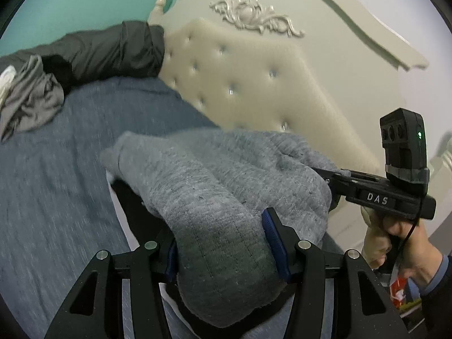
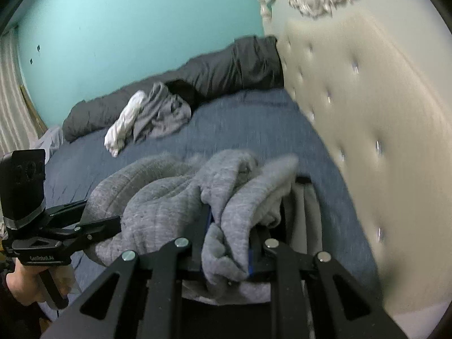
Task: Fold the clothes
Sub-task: 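Lift and carry the folded sweatshirt with both grippers onto the clothes stack by the headboard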
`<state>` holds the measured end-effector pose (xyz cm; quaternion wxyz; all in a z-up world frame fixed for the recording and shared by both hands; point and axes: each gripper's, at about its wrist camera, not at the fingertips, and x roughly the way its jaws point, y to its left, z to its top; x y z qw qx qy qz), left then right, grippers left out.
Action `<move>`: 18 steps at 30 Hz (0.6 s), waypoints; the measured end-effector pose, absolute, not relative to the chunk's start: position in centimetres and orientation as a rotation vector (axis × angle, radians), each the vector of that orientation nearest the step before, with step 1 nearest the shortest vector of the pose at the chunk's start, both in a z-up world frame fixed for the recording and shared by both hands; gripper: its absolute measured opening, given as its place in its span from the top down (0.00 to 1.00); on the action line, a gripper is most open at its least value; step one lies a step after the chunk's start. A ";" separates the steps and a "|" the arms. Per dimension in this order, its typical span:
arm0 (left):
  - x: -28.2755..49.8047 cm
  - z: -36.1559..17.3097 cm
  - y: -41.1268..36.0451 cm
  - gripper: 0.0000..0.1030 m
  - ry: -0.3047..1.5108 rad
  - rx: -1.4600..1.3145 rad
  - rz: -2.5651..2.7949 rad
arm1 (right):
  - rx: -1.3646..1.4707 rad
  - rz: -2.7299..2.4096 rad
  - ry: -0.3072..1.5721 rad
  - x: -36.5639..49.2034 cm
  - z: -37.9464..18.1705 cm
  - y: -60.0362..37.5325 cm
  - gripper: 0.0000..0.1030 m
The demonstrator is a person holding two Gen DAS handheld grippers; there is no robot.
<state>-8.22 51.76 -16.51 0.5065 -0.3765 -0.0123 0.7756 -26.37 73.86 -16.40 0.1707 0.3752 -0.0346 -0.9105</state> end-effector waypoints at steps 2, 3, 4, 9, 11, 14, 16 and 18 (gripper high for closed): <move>-7.5 -17.4 51.7 0.45 -0.038 -0.937 1.857 | 1.115 -2.570 -0.119 -25.5 -17.5 74.5 0.82; -7.2 -17.9 51.7 0.45 -0.044 -0.954 1.849 | 1.140 -2.563 -0.127 -25.1 -18.0 74.8 0.82; -7.0 -18.3 51.6 0.45 -0.055 -0.973 1.842 | 1.164 -2.558 -0.138 -24.7 -18.5 75.1 0.82; -6.3 -19.2 50.8 0.45 -0.077 -1.013 1.827 | 1.231 -2.545 -0.209 -23.6 -19.9 76.2 0.82; -6.2 -19.4 50.3 0.45 -0.088 -1.028 1.821 | 1.241 -2.538 -0.237 -23.4 -20.1 76.4 0.82; -6.3 -19.9 50.0 0.45 -0.096 -1.065 1.805 | 1.271 -2.528 -0.272 -23.6 -20.4 76.7 0.82; -6.3 -19.9 49.3 0.45 -0.094 -1.069 1.793 | 1.293 -2.521 -0.302 -23.8 -20.8 77.2 0.81; -6.3 -19.7 48.2 0.45 -0.095 -1.069 1.791 | 1.321 -2.514 -0.345 -23.8 -21.3 77.9 0.78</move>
